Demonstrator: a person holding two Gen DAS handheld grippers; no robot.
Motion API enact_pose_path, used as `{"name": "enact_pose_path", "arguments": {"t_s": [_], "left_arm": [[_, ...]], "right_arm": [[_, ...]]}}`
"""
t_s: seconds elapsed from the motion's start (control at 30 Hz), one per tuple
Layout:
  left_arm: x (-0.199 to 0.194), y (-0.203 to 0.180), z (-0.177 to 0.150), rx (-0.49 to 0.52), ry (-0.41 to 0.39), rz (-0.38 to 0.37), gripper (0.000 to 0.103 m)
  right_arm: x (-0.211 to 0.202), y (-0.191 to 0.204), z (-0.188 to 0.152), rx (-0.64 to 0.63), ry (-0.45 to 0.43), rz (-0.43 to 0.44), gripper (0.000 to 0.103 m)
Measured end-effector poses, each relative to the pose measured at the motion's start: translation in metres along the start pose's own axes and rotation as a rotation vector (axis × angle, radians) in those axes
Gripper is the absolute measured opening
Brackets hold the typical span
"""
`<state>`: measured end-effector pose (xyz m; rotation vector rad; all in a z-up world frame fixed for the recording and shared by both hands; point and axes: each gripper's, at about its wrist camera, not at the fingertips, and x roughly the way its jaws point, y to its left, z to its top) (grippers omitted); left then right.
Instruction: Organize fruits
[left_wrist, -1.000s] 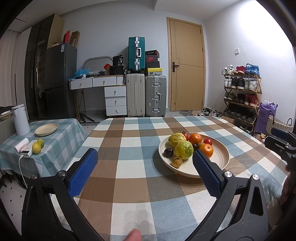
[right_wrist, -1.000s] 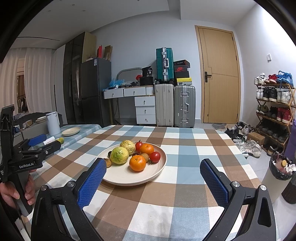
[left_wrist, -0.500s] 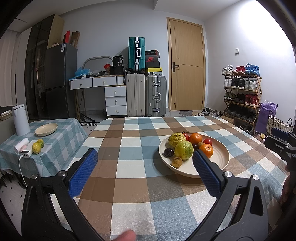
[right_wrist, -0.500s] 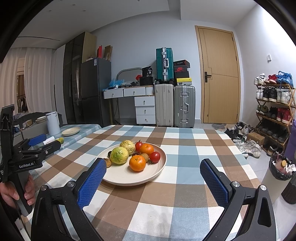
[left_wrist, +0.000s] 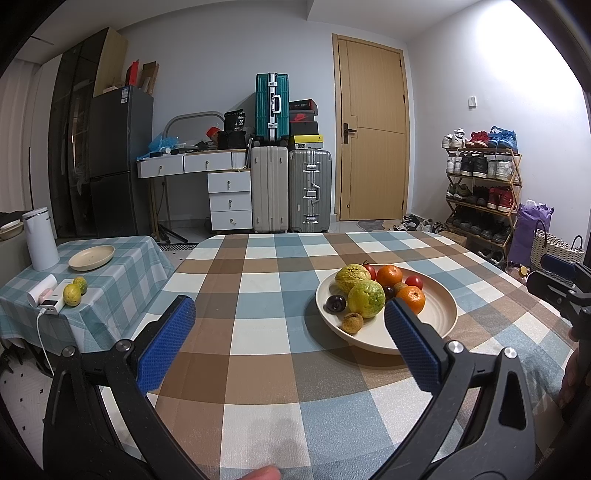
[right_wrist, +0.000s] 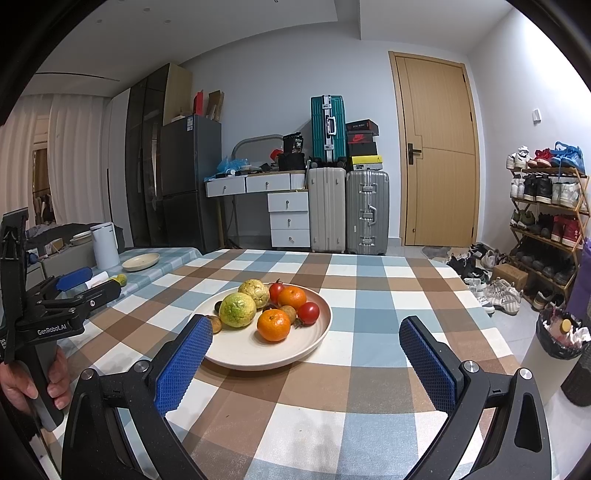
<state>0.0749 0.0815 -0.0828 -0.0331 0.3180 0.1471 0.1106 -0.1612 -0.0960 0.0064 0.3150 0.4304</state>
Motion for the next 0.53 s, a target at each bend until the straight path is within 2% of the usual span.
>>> {"name": "enact_pose_path", "arguments": {"t_s": [0.53], "left_arm": [[0.0017,-0.0005,0.0001,-0.001,0.002,0.011,0.102]], "right_arm": [[0.0006,0.0000,-0.0003,0.001,0.002,0.000,0.103]]}}
